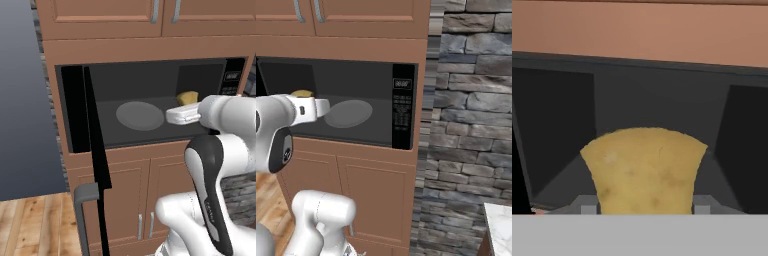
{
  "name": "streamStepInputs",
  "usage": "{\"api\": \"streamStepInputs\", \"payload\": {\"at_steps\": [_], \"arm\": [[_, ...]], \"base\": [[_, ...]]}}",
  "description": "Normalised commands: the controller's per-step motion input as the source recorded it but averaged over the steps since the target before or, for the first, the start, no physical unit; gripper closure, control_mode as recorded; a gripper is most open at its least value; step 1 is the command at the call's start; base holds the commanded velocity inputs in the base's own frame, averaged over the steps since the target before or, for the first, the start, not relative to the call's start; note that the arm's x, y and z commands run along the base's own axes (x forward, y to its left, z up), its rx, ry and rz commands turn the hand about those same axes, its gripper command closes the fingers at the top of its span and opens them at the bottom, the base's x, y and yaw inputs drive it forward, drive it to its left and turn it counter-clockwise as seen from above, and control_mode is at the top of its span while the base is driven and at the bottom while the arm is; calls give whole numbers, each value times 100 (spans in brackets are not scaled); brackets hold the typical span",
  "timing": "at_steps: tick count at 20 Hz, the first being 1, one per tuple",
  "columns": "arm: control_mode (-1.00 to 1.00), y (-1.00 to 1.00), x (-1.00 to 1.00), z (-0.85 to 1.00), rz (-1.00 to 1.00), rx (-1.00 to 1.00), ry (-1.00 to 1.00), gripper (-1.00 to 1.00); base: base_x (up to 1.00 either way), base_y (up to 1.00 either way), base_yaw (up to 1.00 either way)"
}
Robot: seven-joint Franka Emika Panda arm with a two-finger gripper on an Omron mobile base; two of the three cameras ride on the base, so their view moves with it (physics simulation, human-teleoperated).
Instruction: Place the sponge inside the microwave to prepare for sanitizing.
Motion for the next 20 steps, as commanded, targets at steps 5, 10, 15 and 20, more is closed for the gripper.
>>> {"api": "streamStepInputs", "payload": {"at_steps": [5, 10, 15, 20], "arm": [[-100, 0, 56, -17, 0, 0, 0, 100], [-100, 0, 48, -19, 1, 0, 0, 100], [-100, 0, 27, -16, 0, 0, 0, 100], [-100, 0, 10, -2, 0, 0, 1, 100]], "base": [[0, 0, 0], [0, 0, 0], [0, 0, 0], [0, 0, 0]]}}
